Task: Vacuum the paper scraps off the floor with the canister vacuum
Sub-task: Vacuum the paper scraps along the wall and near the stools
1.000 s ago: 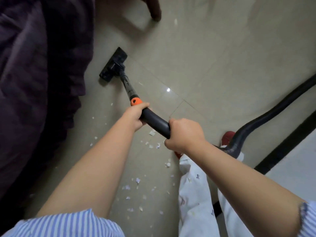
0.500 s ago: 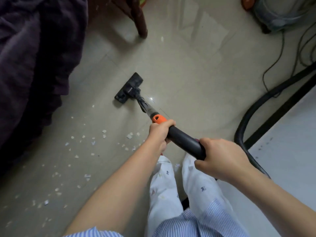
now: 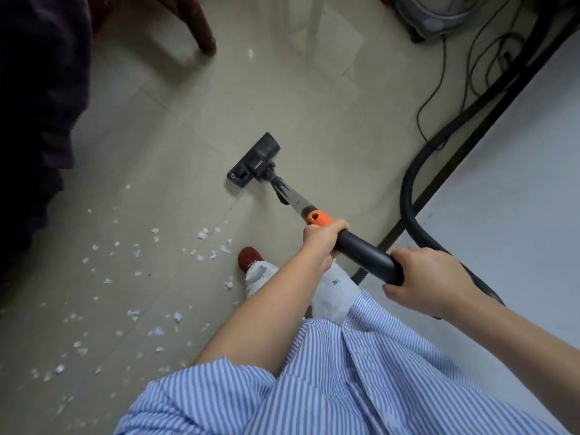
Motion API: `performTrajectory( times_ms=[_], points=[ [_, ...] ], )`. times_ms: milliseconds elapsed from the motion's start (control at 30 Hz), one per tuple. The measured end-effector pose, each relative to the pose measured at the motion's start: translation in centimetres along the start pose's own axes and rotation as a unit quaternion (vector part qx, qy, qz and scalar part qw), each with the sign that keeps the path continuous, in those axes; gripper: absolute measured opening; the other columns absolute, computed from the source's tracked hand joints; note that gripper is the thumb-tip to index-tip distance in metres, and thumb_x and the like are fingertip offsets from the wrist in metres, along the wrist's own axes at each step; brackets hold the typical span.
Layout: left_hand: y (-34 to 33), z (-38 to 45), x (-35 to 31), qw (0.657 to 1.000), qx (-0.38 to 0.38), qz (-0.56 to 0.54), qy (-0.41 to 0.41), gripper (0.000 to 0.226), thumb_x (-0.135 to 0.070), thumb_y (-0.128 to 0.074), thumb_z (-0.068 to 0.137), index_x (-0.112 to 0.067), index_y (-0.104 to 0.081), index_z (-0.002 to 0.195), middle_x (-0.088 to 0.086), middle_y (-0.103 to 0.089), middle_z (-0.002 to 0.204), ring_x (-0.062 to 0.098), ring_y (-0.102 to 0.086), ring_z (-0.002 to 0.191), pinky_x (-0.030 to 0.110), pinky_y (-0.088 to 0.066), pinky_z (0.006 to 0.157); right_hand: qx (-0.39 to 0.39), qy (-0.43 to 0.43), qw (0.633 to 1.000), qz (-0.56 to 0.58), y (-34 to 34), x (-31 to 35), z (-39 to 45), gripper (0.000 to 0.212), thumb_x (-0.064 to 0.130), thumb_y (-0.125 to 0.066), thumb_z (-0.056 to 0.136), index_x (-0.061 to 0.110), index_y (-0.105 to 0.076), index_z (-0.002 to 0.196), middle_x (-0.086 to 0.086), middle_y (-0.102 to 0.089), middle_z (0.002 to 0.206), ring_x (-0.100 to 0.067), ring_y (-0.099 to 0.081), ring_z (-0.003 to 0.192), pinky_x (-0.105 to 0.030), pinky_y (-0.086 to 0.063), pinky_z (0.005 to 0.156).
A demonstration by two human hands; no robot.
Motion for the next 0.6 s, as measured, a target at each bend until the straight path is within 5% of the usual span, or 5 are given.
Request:
performTrajectory(
  times_ms=[200,600],
  points=[
    [-1.1,1.5,0.9,0.999,-0.017,0.033,0.026,0.028,-0.001,-0.063,0.081,-0.007,-0.044,0.100,0.008,-0.054,0.081,0.020,-0.055,0.073,0.029,-0.048,0.063,0.008,-0.008,1.000,-0.009,-2.8,-2.2,1.7,0.016,0.036,-0.052,0.082,0.024,-0.051,0.091,0.008,-0.052,0.075,-0.013,-0.053,0.068,-0.022,-0.045,0.063],
    [6.1,6.7,-14.4,0.998,-0.042,0.040,-0.021,0.019,-0.001,-0.056,0.090,-0.009,-0.043,0.078,0.008,-0.049,0.073,0.017,-0.050,0.063,0.029,-0.046,0.059,-0.039,0.049,0.997,0.039,3.0,8.0,13.4,0.029,0.033,-0.056,0.081,0.015,-0.054,0.104,-0.002,-0.061,0.086,-0.026,-0.060,0.078,-0.028,-0.042,0.063]
  ],
)
Point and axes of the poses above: each hand's wrist, its own z-axis towards the middle knuckle, its own y-axis out of the back of the hand, x = y × z, the point moved 5 cm from there along z, towards the middle knuckle
